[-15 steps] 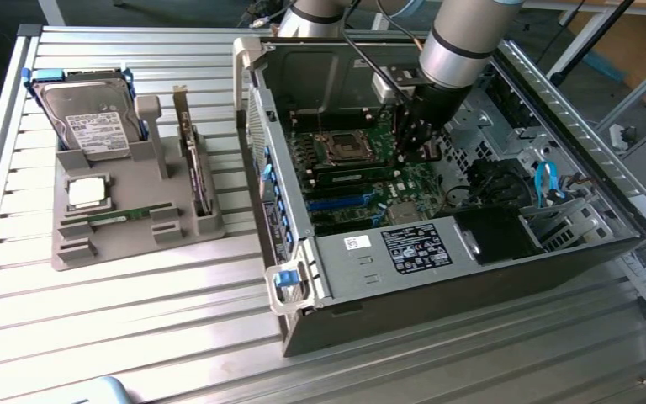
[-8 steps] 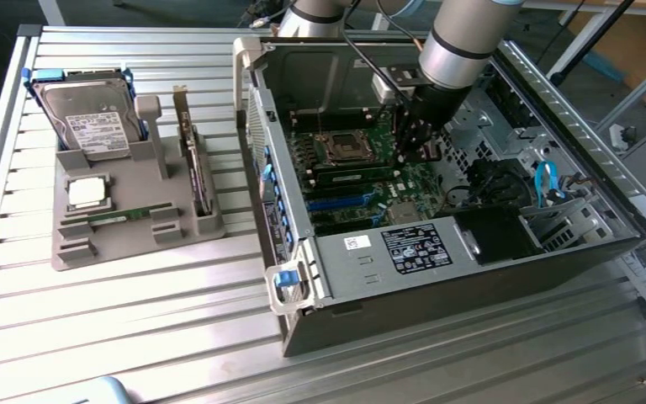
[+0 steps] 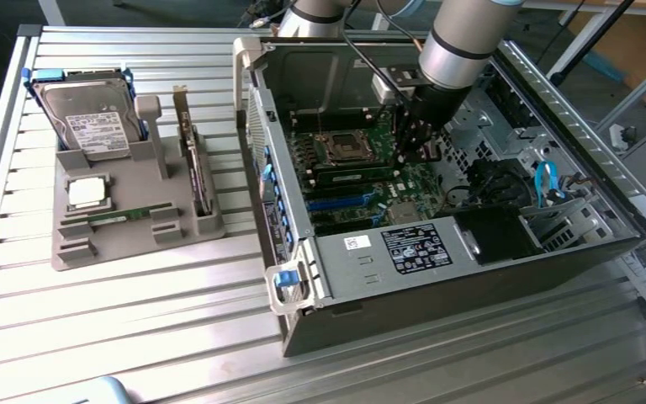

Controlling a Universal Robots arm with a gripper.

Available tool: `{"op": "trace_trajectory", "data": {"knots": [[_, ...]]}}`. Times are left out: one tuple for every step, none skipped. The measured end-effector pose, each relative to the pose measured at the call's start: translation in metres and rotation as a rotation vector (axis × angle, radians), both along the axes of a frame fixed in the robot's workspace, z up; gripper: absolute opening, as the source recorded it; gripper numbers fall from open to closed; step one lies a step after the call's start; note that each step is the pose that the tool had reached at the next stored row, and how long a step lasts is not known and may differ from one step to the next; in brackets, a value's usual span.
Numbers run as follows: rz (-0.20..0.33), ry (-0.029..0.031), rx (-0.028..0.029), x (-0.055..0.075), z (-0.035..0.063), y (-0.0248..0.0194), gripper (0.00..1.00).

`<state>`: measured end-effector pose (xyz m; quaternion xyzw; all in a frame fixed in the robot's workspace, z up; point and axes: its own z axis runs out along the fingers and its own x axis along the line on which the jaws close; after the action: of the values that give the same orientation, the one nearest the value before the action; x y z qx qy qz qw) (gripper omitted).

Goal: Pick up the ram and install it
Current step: 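Press down the ram until it locks into place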

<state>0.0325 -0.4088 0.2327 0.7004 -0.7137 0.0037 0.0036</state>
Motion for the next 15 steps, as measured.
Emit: {"op": "trace_trajectory", "data": {"knots": [[0.000,0.0000,0.0000,0.0000,-0.0001,0.0000,0.11],[0.000,0.0000,0.0001,0.0000,-0.0001,0.0000,0.11],[0.000,0.0000,0.0000,0.0000,-0.0001,0.0000,0.11],[0.000,0.0000,0.0001,0.0001,-0.0002,0.0000,0.11],[0.000,0.0000,0.0001,0.0002,-0.0003,0.0000,0.11],[0.000,0.0000,0.0000,0.0003,-0.0004,0.0000,0.11],[0.000,0.0000,0.0000,0.0004,-0.0005,0.0000,0.11],[0.000,0.0000,0.0000,0.0004,-0.0005,0.0000,0.11],[0.000,0.0000,0.0000,0.0005,-0.0005,0.0000,0.11],[0.000,0.0000,0.0001,0.0005,-0.0005,0.0000,0.11],[0.000,0.0000,0.0001,0.0005,-0.0005,0.0000,0.11],[0.000,0.0000,0.0000,0.0005,-0.0006,0.0000,0.11],[0.000,0.0000,0.0000,0.0006,-0.0006,0.0000,0.11],[0.000,0.0000,0.0001,0.0008,-0.0007,0.0000,0.11],[0.000,0.0000,0.0001,0.0009,-0.0008,0.0000,0.11]]}}
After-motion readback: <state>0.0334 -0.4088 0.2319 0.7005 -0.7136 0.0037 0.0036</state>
